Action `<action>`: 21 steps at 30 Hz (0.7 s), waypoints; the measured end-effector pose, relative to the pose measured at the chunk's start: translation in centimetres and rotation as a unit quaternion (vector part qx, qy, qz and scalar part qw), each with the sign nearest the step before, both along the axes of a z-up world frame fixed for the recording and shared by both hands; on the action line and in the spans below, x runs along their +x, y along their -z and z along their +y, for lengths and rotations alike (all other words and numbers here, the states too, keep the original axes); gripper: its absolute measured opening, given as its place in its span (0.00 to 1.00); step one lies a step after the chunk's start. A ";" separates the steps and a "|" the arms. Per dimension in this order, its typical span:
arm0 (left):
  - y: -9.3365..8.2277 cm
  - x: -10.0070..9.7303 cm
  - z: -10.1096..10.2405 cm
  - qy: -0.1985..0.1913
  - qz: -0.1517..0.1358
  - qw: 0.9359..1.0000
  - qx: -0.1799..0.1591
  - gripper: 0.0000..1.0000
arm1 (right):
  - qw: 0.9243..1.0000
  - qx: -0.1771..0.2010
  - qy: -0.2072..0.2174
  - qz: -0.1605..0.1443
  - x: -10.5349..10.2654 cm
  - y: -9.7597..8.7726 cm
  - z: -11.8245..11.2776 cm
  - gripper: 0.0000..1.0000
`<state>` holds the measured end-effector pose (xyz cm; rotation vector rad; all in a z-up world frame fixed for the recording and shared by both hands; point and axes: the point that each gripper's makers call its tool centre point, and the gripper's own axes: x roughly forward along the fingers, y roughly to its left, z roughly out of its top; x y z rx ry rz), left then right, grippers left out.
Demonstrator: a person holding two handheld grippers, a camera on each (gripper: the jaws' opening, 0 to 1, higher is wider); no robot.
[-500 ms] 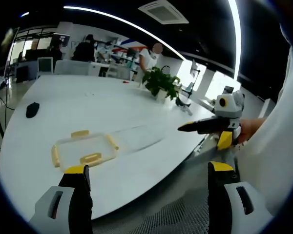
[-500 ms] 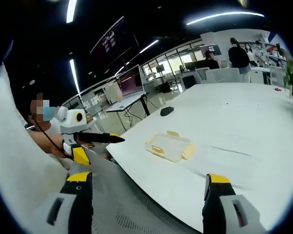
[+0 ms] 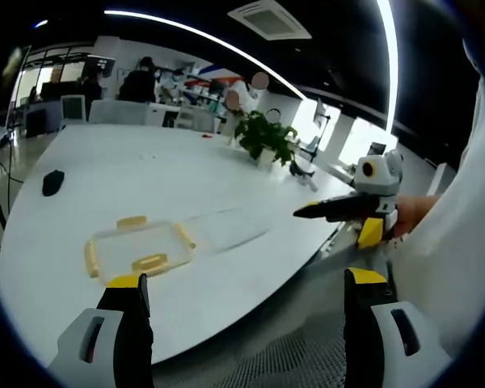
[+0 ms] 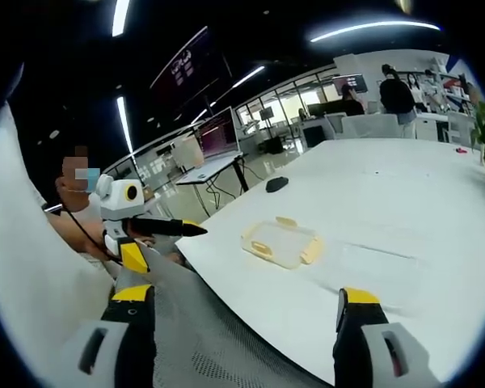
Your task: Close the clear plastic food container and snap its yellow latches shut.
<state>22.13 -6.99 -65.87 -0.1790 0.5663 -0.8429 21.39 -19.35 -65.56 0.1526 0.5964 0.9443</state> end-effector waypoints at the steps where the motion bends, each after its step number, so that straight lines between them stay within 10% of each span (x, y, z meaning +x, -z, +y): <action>1: 0.0 0.0 0.0 0.000 -0.001 1.000 -0.001 0.99 | 1.000 0.001 0.002 0.004 0.0 0.1 0.0 0.94; 21: -0.3 -0.1 0.0 -0.001 -0.004 1.000 -0.010 0.99 | 1.000 0.003 0.016 -0.001 0.2 -0.1 -0.2 0.94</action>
